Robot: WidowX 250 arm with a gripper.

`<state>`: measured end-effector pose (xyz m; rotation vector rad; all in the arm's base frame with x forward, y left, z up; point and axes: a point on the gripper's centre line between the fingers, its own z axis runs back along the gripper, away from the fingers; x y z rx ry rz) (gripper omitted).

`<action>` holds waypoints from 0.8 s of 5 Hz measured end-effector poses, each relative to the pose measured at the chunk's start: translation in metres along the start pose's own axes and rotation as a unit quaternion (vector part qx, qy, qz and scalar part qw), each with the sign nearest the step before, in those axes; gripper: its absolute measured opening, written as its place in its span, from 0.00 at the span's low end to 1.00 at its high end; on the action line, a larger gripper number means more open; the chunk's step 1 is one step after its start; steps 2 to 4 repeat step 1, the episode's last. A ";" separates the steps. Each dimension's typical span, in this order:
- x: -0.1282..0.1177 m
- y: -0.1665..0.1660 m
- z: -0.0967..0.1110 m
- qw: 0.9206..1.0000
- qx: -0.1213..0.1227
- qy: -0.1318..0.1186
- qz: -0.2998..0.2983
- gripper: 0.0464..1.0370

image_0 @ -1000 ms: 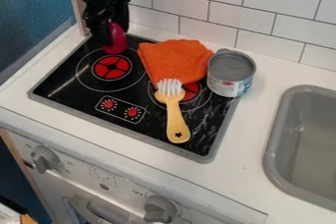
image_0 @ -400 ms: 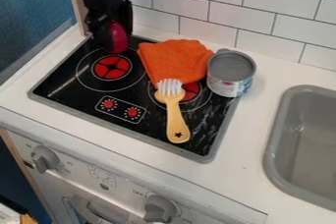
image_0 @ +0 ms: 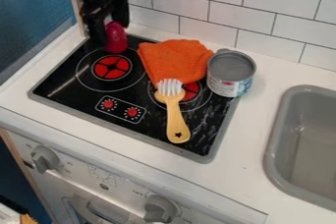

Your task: Move the red object to the upper left of the burner

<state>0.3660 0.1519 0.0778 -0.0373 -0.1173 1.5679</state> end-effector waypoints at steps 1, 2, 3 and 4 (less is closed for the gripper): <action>0.001 -0.002 0.036 0.999 -0.046 -0.027 0.003 0.96; 0.001 -0.002 0.036 0.999 -0.046 -0.027 0.003 0.96; 0.001 -0.002 0.036 0.999 -0.046 -0.027 0.003 0.96; 0.001 -0.002 0.036 0.999 -0.046 -0.027 0.003 0.96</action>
